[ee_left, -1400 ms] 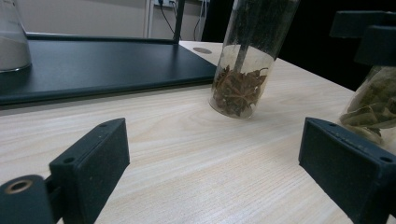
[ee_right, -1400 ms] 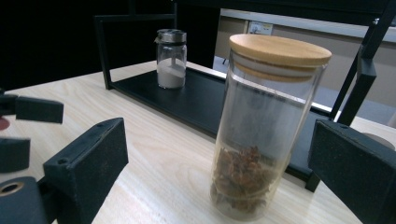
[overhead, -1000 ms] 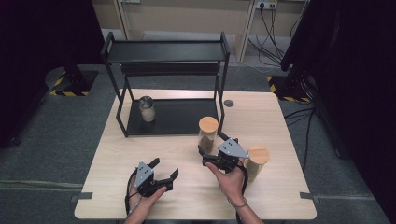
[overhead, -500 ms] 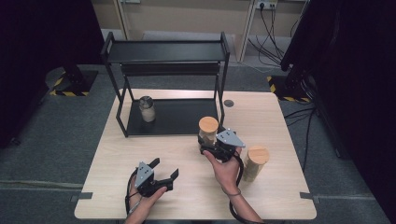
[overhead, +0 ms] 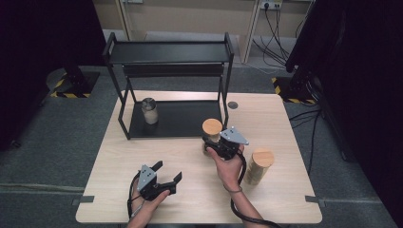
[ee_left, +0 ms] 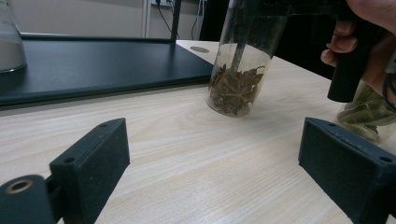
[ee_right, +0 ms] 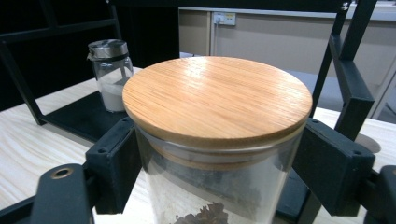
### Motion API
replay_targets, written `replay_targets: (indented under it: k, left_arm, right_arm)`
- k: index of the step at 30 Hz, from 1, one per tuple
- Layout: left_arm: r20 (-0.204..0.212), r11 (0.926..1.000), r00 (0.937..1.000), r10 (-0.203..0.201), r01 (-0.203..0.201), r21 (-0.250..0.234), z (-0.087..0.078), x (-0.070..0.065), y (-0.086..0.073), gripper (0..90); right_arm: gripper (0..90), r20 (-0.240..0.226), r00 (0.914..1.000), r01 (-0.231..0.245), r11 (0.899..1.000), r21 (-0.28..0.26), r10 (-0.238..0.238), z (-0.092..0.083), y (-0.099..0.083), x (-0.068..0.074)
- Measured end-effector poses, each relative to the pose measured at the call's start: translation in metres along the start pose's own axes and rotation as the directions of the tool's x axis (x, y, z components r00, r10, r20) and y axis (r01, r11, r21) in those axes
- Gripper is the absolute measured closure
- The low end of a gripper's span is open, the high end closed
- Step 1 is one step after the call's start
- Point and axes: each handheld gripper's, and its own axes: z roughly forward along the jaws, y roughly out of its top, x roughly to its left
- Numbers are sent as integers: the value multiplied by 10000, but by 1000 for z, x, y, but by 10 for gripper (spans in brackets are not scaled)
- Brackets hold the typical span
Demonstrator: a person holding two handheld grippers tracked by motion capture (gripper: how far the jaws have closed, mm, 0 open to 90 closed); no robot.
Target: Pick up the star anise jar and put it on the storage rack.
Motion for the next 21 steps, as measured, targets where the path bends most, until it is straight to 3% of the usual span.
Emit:
replay_targets:
  k: [13,21]
  left_arm:
    - [64,10000,10000,5,-5,-7,0,-1,0,82]
    - [53,10000,10000,16,-16,-13,0,-1,0,82]
  right_arm:
    - [255,-217,9997,-57,10000,-33,56,0,1,0]
    - [255,-440,9990,78,9994,-328,-92,-3,16,7]
